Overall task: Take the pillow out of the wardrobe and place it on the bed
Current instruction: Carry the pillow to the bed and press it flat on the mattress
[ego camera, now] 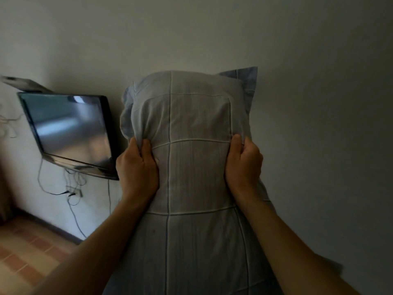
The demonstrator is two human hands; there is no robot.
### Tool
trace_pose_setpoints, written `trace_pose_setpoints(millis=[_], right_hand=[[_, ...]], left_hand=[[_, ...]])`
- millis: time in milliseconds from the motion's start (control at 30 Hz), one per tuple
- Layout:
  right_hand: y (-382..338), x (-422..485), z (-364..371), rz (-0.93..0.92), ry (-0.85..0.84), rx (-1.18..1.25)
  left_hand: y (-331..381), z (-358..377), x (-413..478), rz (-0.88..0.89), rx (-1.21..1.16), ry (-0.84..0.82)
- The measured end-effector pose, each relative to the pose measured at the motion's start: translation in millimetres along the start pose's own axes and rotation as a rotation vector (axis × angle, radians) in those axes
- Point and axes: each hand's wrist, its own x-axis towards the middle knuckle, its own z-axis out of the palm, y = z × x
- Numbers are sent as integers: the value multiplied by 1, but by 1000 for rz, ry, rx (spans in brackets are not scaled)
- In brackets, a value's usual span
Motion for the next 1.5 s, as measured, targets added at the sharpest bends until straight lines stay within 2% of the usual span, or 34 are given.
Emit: trace_pose_setpoints(millis=[200,500,833,1033,1500], right_hand=[[31,33,64,-1,-104,120],[31,23,177,18,-271,327],[-15,-11,327,-11,-385,494],[-45,-35,404,-45,-401,588],[-91,-104,588,52,-646,783]], left_hand=[[-28,25,27,-29,123,83],[-89,1,73,-15,285,227],[-190,-60,143,42,407,446],[-231,-99,181,50,527,507],[-340,-168,250,4,776,642]])
